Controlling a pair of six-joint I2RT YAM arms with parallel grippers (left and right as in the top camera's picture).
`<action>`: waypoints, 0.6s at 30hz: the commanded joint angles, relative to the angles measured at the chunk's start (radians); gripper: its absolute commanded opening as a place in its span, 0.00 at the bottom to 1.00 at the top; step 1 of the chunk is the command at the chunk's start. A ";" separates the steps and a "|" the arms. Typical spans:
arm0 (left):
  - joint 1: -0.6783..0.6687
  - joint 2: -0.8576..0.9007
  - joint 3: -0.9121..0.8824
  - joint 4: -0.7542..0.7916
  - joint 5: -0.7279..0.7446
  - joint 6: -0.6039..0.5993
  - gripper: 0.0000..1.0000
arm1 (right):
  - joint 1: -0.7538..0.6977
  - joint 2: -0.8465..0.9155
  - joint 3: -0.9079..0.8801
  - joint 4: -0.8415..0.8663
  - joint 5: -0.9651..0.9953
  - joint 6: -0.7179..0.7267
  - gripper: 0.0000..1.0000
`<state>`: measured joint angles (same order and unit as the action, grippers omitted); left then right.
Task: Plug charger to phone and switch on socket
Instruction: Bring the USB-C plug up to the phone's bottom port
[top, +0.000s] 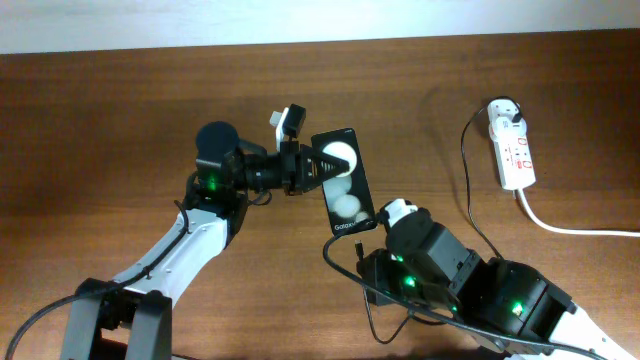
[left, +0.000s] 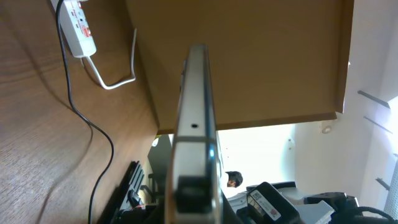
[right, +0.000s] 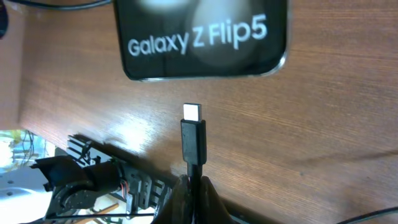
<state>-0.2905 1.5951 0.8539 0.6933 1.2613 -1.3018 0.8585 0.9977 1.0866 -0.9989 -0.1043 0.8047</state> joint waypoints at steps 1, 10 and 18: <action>-0.002 -0.008 0.011 0.009 0.029 0.023 0.00 | 0.005 -0.010 -0.002 0.035 0.012 0.000 0.04; -0.002 -0.008 0.011 0.009 0.044 -0.045 0.00 | 0.005 -0.010 -0.002 0.012 0.003 0.001 0.04; -0.002 -0.008 0.011 0.009 0.033 -0.056 0.00 | 0.005 -0.010 -0.002 0.024 0.004 0.001 0.04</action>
<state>-0.2905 1.5951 0.8539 0.6933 1.2865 -1.3430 0.8585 0.9977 1.0866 -0.9867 -0.1020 0.8082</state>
